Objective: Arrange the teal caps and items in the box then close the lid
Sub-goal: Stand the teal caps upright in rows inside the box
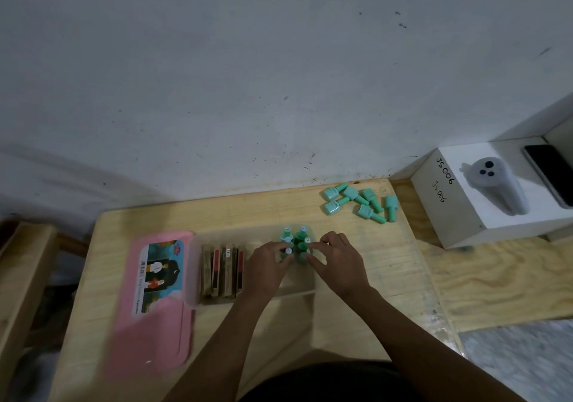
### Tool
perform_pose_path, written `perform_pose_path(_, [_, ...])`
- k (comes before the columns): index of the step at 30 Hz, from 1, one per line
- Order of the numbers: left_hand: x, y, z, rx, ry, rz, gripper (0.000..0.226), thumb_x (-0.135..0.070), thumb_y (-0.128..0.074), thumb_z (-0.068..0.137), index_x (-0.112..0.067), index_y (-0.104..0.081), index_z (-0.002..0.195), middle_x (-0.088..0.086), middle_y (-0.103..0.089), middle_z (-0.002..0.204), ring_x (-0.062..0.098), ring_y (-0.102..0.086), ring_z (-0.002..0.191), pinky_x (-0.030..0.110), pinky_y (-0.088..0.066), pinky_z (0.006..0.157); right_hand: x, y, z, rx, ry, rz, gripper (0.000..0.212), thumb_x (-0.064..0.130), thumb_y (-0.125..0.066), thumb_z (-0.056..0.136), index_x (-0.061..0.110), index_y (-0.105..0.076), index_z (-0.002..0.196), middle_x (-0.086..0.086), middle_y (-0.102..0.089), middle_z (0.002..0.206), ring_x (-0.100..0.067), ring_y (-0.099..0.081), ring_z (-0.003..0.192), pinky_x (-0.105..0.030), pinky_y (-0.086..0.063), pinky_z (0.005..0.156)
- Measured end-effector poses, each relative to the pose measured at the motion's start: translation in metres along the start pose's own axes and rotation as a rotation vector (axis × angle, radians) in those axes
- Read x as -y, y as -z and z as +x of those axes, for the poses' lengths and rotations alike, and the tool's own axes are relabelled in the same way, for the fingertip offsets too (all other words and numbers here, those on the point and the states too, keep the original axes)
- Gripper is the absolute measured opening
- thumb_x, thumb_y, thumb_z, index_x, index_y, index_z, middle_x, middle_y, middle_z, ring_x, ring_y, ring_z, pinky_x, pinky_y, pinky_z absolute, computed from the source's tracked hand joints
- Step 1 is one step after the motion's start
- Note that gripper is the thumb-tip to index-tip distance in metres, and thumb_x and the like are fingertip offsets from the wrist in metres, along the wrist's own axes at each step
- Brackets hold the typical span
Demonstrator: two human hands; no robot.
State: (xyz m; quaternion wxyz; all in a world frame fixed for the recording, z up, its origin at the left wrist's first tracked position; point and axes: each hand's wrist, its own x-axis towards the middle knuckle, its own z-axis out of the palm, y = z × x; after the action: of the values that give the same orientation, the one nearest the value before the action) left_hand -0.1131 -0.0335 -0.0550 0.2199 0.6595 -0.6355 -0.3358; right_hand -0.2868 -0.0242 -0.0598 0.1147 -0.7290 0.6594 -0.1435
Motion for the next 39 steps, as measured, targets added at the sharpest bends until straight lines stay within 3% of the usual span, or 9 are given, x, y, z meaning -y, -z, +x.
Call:
perform_pose_path(8, [-0.003,0.002,-0.004,-0.077,-0.072,0.047,0.033,-0.035,-0.071,0.082,-0.022,-0.069,0.112,-0.005,-0.068,0.105,0.014,-0.063,0.09,0.026,-0.05,0.076,-0.013,0.015,-0.005,-0.031,-0.052,0.093,0.026,0.038,-0.063,0.09,0.026,-0.069,0.112,0.004,-0.061,0.101,-0.011,-0.054,0.093,-0.019,-0.04,0.066])
perform_pose_path(12, [-0.017,0.005,-0.001,-0.179,-0.184,0.052,0.029,-0.04,-0.071,0.081,-0.021,-0.071,0.102,-0.008,-0.065,0.091,0.007,-0.059,0.083,0.023,-0.049,0.067,-0.039,0.03,-0.007,-0.138,-0.263,0.199,0.028,0.038,-0.059,0.093,0.025,-0.067,0.116,0.004,-0.062,0.105,-0.009,-0.054,0.094,-0.023,-0.043,0.068])
perform_pose_path(15, [-0.041,0.003,0.007,-0.196,-0.25,0.002,0.023,-0.035,-0.07,0.083,-0.02,-0.071,0.1,-0.008,-0.065,0.089,0.006,-0.058,0.081,0.019,-0.046,0.066,-0.066,0.039,-0.007,-0.146,-0.472,0.267,0.036,0.044,-0.05,0.096,0.024,-0.062,0.123,0.0,-0.062,0.112,-0.014,-0.055,0.099,-0.031,-0.048,0.073])
perform_pose_path(18, [-0.063,-0.007,0.025,-0.208,-0.303,0.026,0.021,-0.038,-0.066,0.085,-0.022,-0.071,0.098,-0.008,-0.065,0.086,0.007,-0.057,0.081,0.022,-0.046,0.066,-0.093,0.043,-0.008,-0.111,-0.555,0.238,0.04,0.046,-0.049,0.095,0.024,-0.059,0.127,-0.002,-0.062,0.118,-0.019,-0.056,0.104,-0.035,-0.049,0.078])
perform_pose_path(22, [-0.09,-0.027,0.056,-0.151,-0.293,0.108,0.022,-0.035,-0.062,0.086,-0.023,-0.07,0.102,-0.005,-0.065,0.09,0.015,-0.059,0.083,0.025,-0.044,0.065,-0.118,0.048,-0.002,0.006,-0.565,0.171,0.044,0.046,-0.052,0.094,0.024,-0.055,0.132,-0.004,-0.057,0.132,-0.022,-0.05,0.12,-0.038,-0.048,0.087])
perform_pose_path(26, [-0.107,-0.048,0.092,0.095,-0.126,0.25,0.041,-0.042,-0.058,0.087,-0.02,-0.063,0.121,0.004,-0.064,0.115,0.025,-0.059,0.104,0.04,-0.051,0.087,-0.132,0.051,0.017,0.068,-0.508,0.139,0.046,0.045,-0.049,0.096,0.023,-0.051,0.137,-0.005,-0.052,0.14,-0.024,-0.045,0.127,-0.041,-0.047,0.093])
perform_pose_path(33, [-0.115,-0.079,0.134,0.256,0.054,0.43,0.047,-0.044,-0.057,0.086,-0.02,-0.058,0.127,0.005,-0.061,0.128,0.029,-0.057,0.114,0.04,-0.047,0.093,-0.15,0.038,0.054,0.124,-0.389,0.065,0.044,0.041,-0.049,0.096,0.022,-0.051,0.135,-0.004,-0.052,0.139,-0.024,-0.048,0.122,-0.041,-0.049,0.093])
perform_pose_path(39, [-0.112,-0.099,0.145,0.245,0.033,0.53,0.042,-0.037,-0.057,0.089,-0.02,-0.06,0.127,0.007,-0.06,0.127,0.028,-0.058,0.113,0.04,-0.047,0.092,-0.156,0.024,0.062,0.121,-0.348,-0.068,0.036,0.037,-0.048,0.096,0.022,-0.058,0.127,-0.004,-0.061,0.124,-0.023,-0.055,0.107,-0.037,-0.047,0.079])
